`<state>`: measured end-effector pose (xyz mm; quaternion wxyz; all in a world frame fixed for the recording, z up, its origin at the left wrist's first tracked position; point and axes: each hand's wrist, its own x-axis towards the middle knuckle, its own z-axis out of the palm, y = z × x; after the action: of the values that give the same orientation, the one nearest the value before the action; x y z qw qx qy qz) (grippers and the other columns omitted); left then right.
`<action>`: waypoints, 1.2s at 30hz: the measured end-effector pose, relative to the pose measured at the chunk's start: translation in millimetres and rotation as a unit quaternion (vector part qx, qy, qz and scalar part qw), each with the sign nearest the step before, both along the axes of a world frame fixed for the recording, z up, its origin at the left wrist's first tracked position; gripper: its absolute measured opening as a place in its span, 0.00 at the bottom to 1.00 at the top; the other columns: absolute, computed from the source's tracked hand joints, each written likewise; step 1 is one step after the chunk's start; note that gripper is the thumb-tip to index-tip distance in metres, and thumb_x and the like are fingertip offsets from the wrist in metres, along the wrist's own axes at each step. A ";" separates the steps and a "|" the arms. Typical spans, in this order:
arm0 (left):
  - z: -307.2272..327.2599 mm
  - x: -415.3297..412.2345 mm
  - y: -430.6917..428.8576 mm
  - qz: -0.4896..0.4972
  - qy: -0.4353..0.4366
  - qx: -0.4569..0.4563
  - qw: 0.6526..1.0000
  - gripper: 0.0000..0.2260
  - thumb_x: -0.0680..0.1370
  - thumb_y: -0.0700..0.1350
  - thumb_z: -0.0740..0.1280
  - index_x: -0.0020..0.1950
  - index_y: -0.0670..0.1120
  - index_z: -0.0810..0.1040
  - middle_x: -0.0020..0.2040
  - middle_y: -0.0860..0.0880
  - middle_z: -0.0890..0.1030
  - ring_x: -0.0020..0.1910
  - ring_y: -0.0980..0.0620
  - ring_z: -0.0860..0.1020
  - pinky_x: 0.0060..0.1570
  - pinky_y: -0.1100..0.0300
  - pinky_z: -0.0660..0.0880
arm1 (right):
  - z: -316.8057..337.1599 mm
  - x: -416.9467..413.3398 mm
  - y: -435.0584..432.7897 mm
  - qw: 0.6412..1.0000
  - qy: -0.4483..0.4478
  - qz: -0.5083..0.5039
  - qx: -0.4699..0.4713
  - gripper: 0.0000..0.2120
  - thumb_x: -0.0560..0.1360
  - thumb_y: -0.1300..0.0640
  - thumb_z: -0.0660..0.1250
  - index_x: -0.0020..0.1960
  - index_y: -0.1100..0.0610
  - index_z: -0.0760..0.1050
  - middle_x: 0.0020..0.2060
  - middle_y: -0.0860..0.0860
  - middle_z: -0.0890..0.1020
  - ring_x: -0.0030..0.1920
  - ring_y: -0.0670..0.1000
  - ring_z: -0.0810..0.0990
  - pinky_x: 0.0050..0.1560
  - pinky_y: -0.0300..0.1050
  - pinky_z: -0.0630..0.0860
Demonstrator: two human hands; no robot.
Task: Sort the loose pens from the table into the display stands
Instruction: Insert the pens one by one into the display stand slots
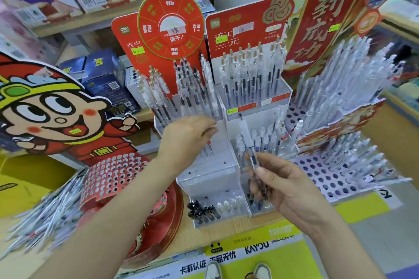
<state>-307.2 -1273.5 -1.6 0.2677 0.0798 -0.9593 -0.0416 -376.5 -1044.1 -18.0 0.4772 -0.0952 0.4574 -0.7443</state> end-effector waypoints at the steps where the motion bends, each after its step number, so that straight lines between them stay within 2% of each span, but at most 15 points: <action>1: 10.4 5.0 9.6 0.030 0.030 0.114 0.993 0.06 0.78 0.45 0.68 0.50 0.45 0.84 0.44 0.52 0.84 0.37 0.53 0.81 0.36 0.59 0.78 | -1.0 -1.3 -0.2 0.999 0.032 -0.004 0.021 0.35 0.51 0.45 0.85 0.54 0.58 0.83 0.37 0.57 0.81 0.32 0.52 0.80 0.32 0.40 0.75; 2: 22.3 11.8 19.5 0.059 0.056 0.267 0.960 0.08 0.79 0.46 0.66 0.51 0.45 0.84 0.45 0.51 0.85 0.34 0.56 0.79 0.34 0.61 0.77 | 0.0 -2.2 -0.8 0.996 0.073 0.004 0.044 0.32 0.52 0.43 0.84 0.51 0.56 0.85 0.34 0.55 0.81 0.31 0.50 0.79 0.33 0.39 0.75; 4: 43.1 28.5 35.2 0.068 0.060 0.560 0.824 0.16 0.79 0.52 0.61 0.51 0.42 0.83 0.45 0.46 0.85 0.33 0.54 0.78 0.30 0.63 0.75 | 6.2 -3.0 -5.1 0.984 0.156 0.037 0.077 0.17 0.61 0.49 0.80 0.46 0.56 0.86 0.30 0.53 0.81 0.31 0.49 0.78 0.34 0.37 0.74; 5: 47.9 39.5 38.7 0.061 0.046 0.616 0.784 0.18 0.77 0.54 0.61 0.51 0.42 0.82 0.44 0.44 0.85 0.35 0.53 0.79 0.31 0.62 0.76 | 10.4 -1.9 -9.5 0.979 0.182 0.050 0.081 0.09 0.65 0.56 0.77 0.44 0.57 0.85 0.29 0.52 0.81 0.30 0.49 0.78 0.33 0.36 0.74; 6: 49.3 51.9 40.7 0.062 0.026 0.621 0.781 0.17 0.75 0.53 0.63 0.50 0.42 0.83 0.43 0.44 0.85 0.36 0.52 0.79 0.33 0.62 0.77 | 14.9 0.5 -15.0 0.975 0.198 0.059 0.080 0.05 0.67 0.63 0.75 0.43 0.59 0.84 0.28 0.52 0.81 0.29 0.48 0.78 0.32 0.35 0.74; 8: 46.3 78.1 40.3 0.079 -0.005 0.593 0.801 0.08 0.73 0.46 0.70 0.46 0.43 0.84 0.38 0.44 0.84 0.33 0.53 0.80 0.33 0.62 0.78 | 21.0 8.7 -27.5 0.974 0.208 0.062 0.067 0.05 0.68 0.69 0.73 0.42 0.62 0.82 0.27 0.51 0.81 0.28 0.47 0.78 0.31 0.35 0.74; 10: 40.1 104.0 34.6 0.110 -0.010 0.575 0.811 0.02 0.71 0.40 0.73 0.43 0.45 0.84 0.34 0.46 0.83 0.30 0.54 0.79 0.33 0.63 0.76 | 23.4 19.1 -41.6 0.973 0.219 0.049 0.059 0.05 0.66 0.64 0.75 0.41 0.59 0.82 0.28 0.52 0.82 0.30 0.47 0.79 0.32 0.36 0.75; 12: 35.2 127.1 30.6 0.127 -0.002 0.574 0.809 0.03 0.70 0.41 0.74 0.43 0.47 0.85 0.33 0.48 0.83 0.31 0.55 0.79 0.33 0.62 0.76 | 22.9 32.3 -58.1 0.980 0.195 0.023 0.040 0.03 0.63 0.59 0.74 0.38 0.55 0.83 0.30 0.53 0.83 0.32 0.48 0.81 0.35 0.37 0.77; 15: 27.8 153.2 25.9 0.145 -0.001 0.572 0.807 0.05 0.68 0.46 0.74 0.43 0.49 0.85 0.37 0.51 0.85 0.36 0.54 0.82 0.38 0.60 0.79 | 22.8 59.9 -87.0 0.991 0.134 0.000 -0.003 0.06 0.71 0.64 0.69 0.41 0.56 0.82 0.30 0.51 0.82 0.33 0.47 0.80 0.38 0.36 0.78; 17: 14.1 169.5 12.1 0.167 -0.013 0.530 0.831 0.04 0.71 0.44 0.75 0.44 0.49 0.86 0.37 0.54 0.85 0.38 0.57 0.82 0.40 0.62 0.78 | 19.3 77.5 -103.9 0.975 0.222 -0.016 0.023 0.09 0.75 0.66 0.67 0.43 0.54 0.81 0.31 0.48 0.81 0.34 0.45 0.78 0.40 0.37 0.77; 21: -13.6 204.3 -40.3 0.251 0.015 0.334 0.908 0.04 0.73 0.43 0.74 0.44 0.51 0.85 0.39 0.64 0.80 0.41 0.69 0.77 0.43 0.76 0.70 | 11.0 102.3 -129.7 0.922 0.372 -0.068 0.081 0.05 0.73 0.54 0.70 0.44 0.43 0.81 0.37 0.44 0.84 0.40 0.47 0.81 0.49 0.52 0.79; 24: -27.6 216.3 -69.6 0.220 -0.003 0.264 0.939 0.05 0.73 0.44 0.74 0.48 0.49 0.85 0.43 0.58 0.83 0.42 0.64 0.78 0.45 0.74 0.69 | -0.5 125.4 -148.5 0.898 0.406 -0.117 0.121 0.14 0.74 0.63 0.72 0.44 0.43 0.79 0.38 0.43 0.84 0.41 0.46 0.83 0.52 0.60 0.79; 28: -42.3 207.2 -84.6 0.128 -0.047 0.273 0.952 0.08 0.76 0.47 0.71 0.54 0.51 0.84 0.50 0.54 0.84 0.49 0.53 0.81 0.53 0.58 0.75 | -23.6 154.4 -170.8 0.870 0.436 -0.145 0.179 0.20 0.74 0.63 0.71 0.44 0.36 0.77 0.38 0.41 0.84 0.44 0.46 0.83 0.53 0.57 0.79; 31: -45.6 197.3 -86.6 0.094 -0.068 0.309 0.944 0.08 0.76 0.48 0.70 0.54 0.53 0.84 0.51 0.54 0.84 0.51 0.54 0.81 0.54 0.58 0.75 | -38.4 161.8 -180.7 0.843 0.466 -0.162 0.217 0.21 0.74 0.64 0.71 0.43 0.36 0.75 0.37 0.38 0.83 0.44 0.44 0.83 0.53 0.54 0.79; 36: -47.2 191.8 -90.8 0.056 -0.058 0.361 0.929 0.05 0.75 0.44 0.70 0.48 0.50 0.85 0.43 0.55 0.85 0.42 0.60 0.80 0.49 0.58 0.76 | -58.7 164.7 -188.9 0.826 0.481 -0.158 0.247 0.20 0.74 0.65 0.71 0.42 0.38 0.75 0.36 0.40 0.83 0.42 0.44 0.83 0.52 0.50 0.80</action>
<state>-115.4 -1364.3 -48.9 0.1664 0.2264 -0.8876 -0.3651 -211.8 -1232.9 -76.6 0.0800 -0.2461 0.8065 -0.5315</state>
